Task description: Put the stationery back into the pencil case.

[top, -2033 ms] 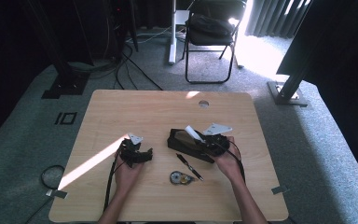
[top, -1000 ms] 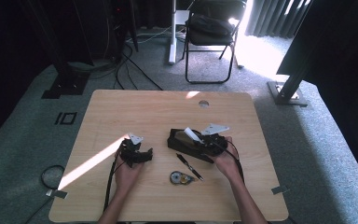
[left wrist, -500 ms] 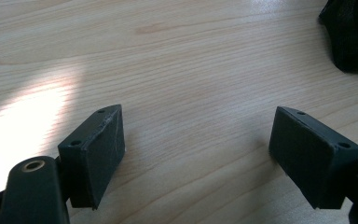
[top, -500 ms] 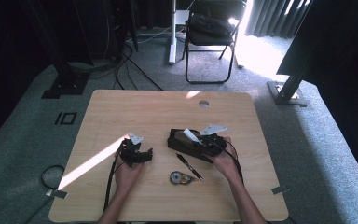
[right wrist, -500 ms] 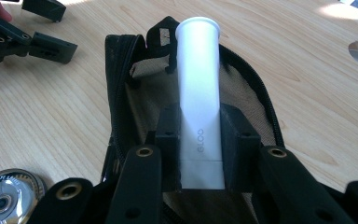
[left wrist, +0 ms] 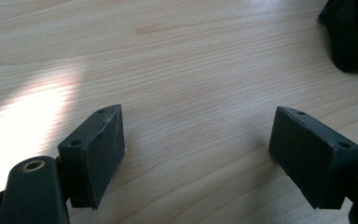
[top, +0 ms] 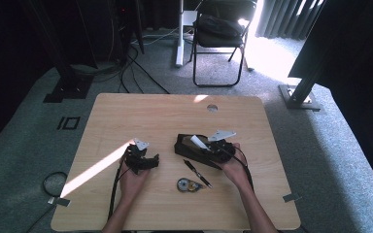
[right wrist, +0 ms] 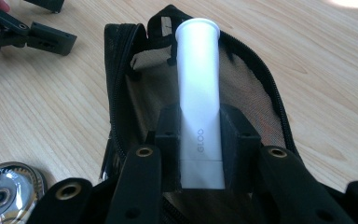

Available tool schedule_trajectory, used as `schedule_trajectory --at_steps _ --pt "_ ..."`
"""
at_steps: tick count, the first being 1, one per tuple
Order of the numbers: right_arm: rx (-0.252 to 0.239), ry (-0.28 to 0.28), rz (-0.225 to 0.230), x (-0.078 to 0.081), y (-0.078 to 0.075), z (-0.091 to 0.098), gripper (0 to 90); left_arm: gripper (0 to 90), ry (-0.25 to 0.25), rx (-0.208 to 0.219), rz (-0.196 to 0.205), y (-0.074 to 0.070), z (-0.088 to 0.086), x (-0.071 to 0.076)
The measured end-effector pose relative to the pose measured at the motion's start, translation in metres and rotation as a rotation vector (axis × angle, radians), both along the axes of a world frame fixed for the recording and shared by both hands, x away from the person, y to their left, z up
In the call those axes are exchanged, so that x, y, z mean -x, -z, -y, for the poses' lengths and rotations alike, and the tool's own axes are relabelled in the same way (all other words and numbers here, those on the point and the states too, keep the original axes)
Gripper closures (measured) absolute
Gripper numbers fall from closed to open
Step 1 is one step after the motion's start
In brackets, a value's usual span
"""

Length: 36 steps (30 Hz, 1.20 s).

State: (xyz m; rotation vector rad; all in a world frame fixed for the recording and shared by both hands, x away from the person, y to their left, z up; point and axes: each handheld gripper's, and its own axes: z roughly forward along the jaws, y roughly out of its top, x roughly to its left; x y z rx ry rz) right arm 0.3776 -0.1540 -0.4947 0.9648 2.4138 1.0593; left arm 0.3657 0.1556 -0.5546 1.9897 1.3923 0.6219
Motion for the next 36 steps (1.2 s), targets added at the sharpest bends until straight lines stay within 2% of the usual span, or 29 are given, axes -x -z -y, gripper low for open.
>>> schedule_trajectory --at_steps 9,15,25,36 --pt "0.011 -0.001 -0.042 -0.004 0.004 -0.001 70.6 18.5 0.0 0.0 0.0 0.0 0.0 0.0" --pt "0.011 0.005 -0.051 -0.006 0.004 -0.001 71.4 18.5 0.0 0.001 0.001 0.0 0.0 0.0" --pt "-0.016 0.021 -0.01 0.001 -0.005 0.002 68.1 18.5 0.0 0.0 0.001 0.0 0.0 0.0" --pt "-0.035 0.001 0.046 0.015 -0.018 0.001 68.9 18.5 0.0 0.001 0.001 0.0 0.0 0.0"
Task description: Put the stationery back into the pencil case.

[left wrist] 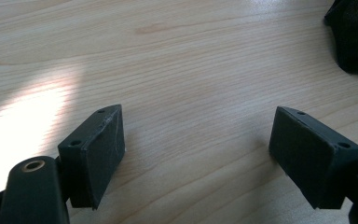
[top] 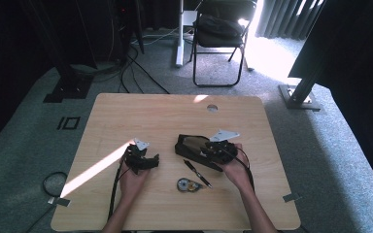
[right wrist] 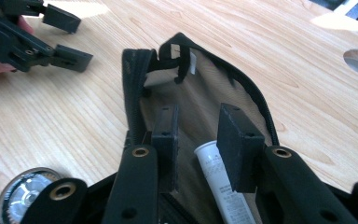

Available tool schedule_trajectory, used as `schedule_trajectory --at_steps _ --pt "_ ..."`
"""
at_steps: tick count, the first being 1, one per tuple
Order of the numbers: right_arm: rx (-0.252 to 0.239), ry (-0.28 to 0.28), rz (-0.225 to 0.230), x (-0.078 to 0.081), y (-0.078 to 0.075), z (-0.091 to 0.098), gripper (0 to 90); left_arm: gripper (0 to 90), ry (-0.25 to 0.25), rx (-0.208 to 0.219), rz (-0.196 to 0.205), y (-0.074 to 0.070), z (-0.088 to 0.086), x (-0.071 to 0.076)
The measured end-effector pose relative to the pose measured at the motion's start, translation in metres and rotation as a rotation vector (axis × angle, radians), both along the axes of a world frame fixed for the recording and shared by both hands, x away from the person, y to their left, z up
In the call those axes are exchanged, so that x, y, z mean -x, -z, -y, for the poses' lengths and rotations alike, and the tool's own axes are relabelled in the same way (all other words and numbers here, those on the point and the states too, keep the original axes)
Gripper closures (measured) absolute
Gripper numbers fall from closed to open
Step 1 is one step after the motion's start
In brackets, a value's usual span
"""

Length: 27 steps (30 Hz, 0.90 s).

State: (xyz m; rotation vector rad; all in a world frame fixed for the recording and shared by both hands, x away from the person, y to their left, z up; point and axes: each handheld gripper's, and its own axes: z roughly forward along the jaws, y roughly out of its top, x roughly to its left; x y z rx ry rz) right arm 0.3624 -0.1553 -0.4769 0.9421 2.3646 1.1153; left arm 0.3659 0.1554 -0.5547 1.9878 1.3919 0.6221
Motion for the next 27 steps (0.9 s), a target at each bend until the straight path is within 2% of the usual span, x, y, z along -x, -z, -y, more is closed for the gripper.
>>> schedule_trajectory --at_steps 27 --pt "-0.012 -0.041 0.028 0.023 -0.005 -0.005 68.9 18.5 0.001 -0.001 -0.001 0.0 0.0 0.0"
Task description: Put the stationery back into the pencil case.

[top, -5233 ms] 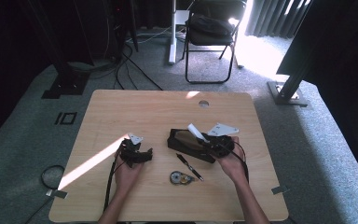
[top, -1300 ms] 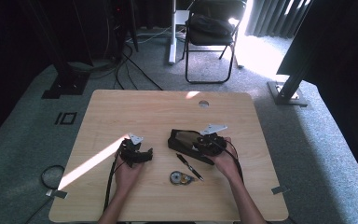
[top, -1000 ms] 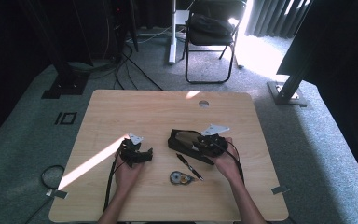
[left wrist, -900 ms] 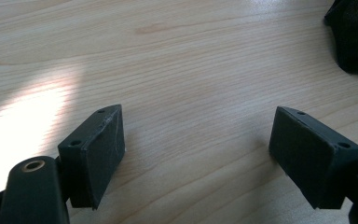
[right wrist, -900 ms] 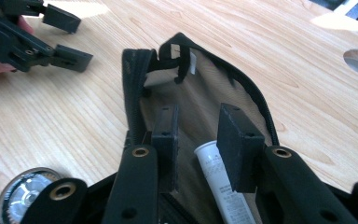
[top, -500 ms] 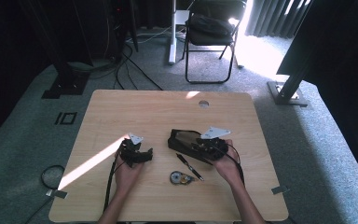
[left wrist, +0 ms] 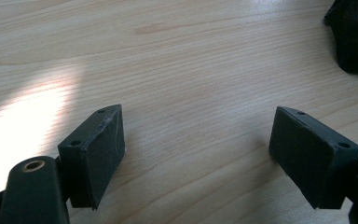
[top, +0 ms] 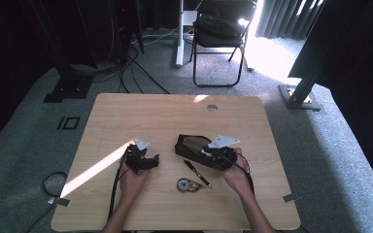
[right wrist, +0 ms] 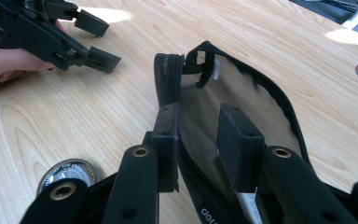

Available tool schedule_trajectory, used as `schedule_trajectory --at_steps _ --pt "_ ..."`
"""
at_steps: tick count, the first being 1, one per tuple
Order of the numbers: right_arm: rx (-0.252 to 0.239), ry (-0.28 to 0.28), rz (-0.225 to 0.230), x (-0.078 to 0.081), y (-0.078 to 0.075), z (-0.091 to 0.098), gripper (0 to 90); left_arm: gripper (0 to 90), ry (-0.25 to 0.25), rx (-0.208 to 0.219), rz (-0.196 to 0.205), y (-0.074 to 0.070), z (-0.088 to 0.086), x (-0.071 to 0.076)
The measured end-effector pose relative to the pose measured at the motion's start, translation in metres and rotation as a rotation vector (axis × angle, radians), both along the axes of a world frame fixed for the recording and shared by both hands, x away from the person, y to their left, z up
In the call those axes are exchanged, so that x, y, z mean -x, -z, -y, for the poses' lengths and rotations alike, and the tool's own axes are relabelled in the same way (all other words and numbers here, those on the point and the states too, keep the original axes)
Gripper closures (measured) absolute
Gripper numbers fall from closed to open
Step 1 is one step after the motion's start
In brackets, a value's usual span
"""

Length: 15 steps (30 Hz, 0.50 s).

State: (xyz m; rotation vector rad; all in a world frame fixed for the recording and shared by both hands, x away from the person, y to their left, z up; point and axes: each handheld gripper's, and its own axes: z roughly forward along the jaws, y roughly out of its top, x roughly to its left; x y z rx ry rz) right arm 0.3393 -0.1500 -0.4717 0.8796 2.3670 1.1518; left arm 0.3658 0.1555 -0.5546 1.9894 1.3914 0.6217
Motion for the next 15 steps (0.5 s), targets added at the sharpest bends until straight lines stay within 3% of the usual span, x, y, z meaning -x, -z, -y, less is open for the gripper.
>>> schedule_trajectory --at_steps 15 --pt "0.002 -0.035 0.01 0.0084 0.0009 -0.0068 70.4 18.5 0.0 0.0 0.0 0.0 0.0 0.0"
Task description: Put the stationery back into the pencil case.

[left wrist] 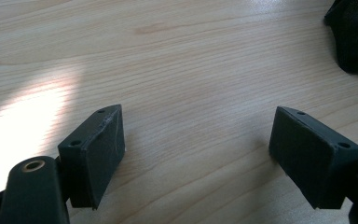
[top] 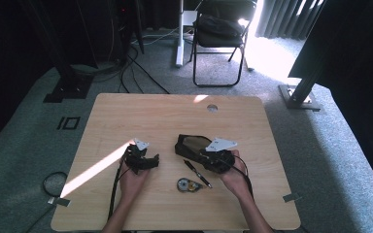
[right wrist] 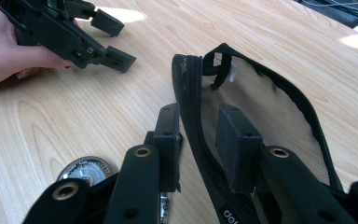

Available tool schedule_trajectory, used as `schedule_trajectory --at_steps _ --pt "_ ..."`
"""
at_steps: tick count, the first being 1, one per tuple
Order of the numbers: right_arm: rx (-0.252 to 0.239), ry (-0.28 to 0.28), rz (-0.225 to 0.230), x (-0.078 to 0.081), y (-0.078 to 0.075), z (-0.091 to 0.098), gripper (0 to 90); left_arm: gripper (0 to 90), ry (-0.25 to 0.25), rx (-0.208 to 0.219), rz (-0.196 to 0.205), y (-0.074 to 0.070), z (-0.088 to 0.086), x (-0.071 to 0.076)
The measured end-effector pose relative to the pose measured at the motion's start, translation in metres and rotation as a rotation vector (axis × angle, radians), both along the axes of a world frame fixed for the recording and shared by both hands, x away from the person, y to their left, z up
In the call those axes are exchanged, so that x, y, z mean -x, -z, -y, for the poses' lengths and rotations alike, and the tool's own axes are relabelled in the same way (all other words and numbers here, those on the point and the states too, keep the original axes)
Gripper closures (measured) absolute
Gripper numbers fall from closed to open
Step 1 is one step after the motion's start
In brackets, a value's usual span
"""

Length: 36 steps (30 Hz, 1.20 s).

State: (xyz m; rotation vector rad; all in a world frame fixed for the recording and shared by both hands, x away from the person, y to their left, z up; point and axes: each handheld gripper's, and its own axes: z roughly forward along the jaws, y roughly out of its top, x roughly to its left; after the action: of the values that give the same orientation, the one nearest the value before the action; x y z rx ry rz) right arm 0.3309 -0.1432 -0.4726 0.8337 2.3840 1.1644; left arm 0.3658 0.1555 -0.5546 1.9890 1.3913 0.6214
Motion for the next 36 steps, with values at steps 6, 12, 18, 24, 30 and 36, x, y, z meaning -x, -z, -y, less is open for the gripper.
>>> schedule_trajectory --at_steps 6,12,18,24,30,36 --pt "0.001 -0.006 -0.002 0.002 0.001 -0.002 70.9 18.5 0.0 0.0 0.0 0.0 0.0 0.0" --pt "0.0 -0.017 -0.005 0.004 0.003 -0.005 71.0 18.5 0.0 0.0 0.0 0.0 0.0 0.0" --pt "0.002 -0.022 -0.01 0.007 0.006 -0.006 71.1 18.5 0.0 0.0 0.0 0.0 0.0 0.0" --pt "0.002 -0.025 -0.016 0.009 0.011 -0.007 71.1 18.5 0.0 -0.001 0.0 0.0 0.0 0.0" --pt "0.004 -0.026 -0.028 0.011 0.017 -0.009 71.4 18.5 0.0 -0.001 0.0 0.0 0.0 0.0" --pt "0.006 -0.023 -0.037 0.012 0.02 -0.01 71.7 18.5 0.0 -0.001 0.0 0.0 0.0 0.0"
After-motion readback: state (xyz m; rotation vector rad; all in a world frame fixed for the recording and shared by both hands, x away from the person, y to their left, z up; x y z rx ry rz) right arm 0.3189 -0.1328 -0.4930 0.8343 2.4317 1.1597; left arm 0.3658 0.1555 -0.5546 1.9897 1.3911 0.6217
